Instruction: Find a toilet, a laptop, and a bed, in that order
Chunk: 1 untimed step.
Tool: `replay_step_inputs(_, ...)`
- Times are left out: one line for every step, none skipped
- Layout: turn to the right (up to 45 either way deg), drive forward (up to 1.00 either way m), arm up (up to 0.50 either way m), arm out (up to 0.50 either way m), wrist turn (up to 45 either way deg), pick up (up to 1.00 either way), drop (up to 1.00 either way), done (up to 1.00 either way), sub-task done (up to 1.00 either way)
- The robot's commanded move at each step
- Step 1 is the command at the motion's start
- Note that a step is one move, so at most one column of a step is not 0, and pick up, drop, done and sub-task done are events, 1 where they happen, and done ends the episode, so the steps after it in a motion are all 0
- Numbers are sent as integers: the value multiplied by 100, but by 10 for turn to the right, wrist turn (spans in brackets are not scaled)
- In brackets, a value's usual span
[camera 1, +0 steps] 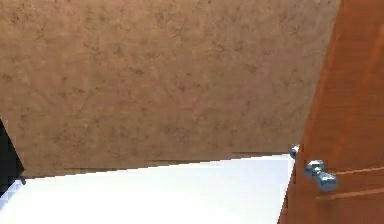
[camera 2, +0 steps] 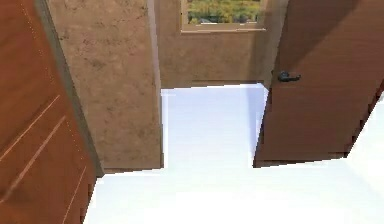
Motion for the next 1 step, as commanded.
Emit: replay_step_inputs(-60, 0, 0, 0, 0, 0, 0, 0, 0)
